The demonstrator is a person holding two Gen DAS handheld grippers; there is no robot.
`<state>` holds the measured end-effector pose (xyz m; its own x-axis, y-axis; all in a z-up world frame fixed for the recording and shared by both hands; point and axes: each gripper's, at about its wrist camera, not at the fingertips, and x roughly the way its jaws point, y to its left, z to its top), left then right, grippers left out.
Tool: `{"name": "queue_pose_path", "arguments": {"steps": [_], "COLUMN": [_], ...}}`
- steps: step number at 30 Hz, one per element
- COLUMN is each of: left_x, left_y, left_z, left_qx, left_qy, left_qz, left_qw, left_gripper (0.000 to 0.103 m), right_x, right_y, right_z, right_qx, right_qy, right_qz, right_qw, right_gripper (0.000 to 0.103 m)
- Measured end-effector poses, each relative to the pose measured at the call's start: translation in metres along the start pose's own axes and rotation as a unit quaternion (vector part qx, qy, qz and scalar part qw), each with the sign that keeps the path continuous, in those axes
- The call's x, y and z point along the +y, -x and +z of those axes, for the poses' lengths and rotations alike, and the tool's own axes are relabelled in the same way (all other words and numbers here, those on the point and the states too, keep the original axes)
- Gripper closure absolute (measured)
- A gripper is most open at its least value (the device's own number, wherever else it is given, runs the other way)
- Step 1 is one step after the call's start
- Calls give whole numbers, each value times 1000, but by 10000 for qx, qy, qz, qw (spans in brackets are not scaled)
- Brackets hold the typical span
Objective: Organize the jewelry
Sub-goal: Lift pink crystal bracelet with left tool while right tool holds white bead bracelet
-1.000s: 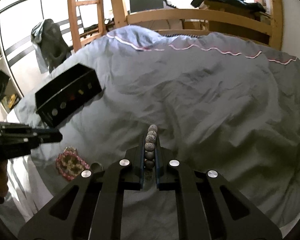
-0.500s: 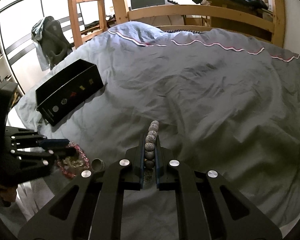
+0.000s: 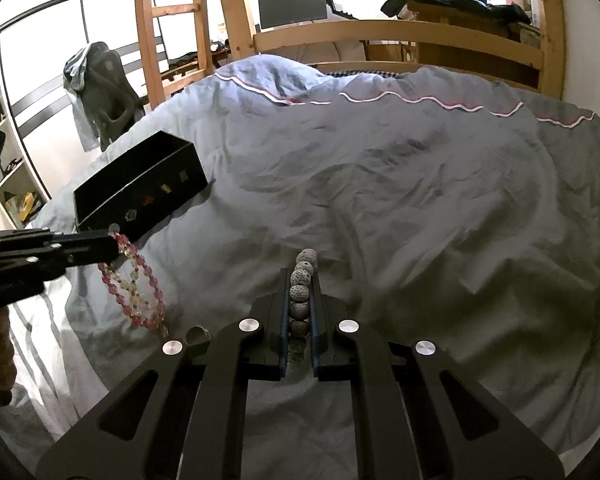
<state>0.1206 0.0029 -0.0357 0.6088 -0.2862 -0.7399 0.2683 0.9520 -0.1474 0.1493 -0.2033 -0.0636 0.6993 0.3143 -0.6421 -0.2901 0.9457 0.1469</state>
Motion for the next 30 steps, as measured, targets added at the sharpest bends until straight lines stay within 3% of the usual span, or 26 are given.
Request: {"name": "queue_pose_path", "arguments": {"steps": [11,14,16,17,18,19,22,23,24,25,27,30], "left_x": [-1,-1,-5,-8,-9,-12,-12,-9,-6,-2,1,1], "left_y": [14,11,5,3,1,-4,-31,-40,-50,-58,-58,-38], "left_z": [2,2,-1,-2,-4,-7,-16,-19,-23,-27,-28,-17], "left_qx": [-355,-271,-137,-80,-71,-44,537,765,1030,1284,1300,888], "left_qy": [65,59,-59,-103,-131,-214,-386,-383,-373,-318,-268,-238], "left_qz": [-186,-175,-11,107,237,440,790,838,839,809,744,540], "left_qw": [9992,9995,9999,9999,9996,9988,9947,9928,9904,9879,9883,9943], "left_gripper": [95,95,74,29,5,6,9,24,50,62,82,93], "right_x": [1,0,0,1,1,1,2,2,2,2,2,1], "right_y": [0,0,0,0,0,-1,-2,-2,-3,-3,-3,-3], "right_z": [1,1,1,0,0,0,-1,-1,-1,-1,-1,-1], "right_qx": [34,34,46,49,56,63,83,89,97,100,93,75], "right_qy": [24,27,32,34,35,35,51,53,54,55,38,5], "right_qz": [-2,0,2,1,0,1,8,12,14,13,8,1], "right_qw": [10000,10000,10000,10000,10000,10000,10000,9999,9999,9999,9999,10000], "right_gripper": [94,94,94,94,94,94,94,94,94,94,94,94]}}
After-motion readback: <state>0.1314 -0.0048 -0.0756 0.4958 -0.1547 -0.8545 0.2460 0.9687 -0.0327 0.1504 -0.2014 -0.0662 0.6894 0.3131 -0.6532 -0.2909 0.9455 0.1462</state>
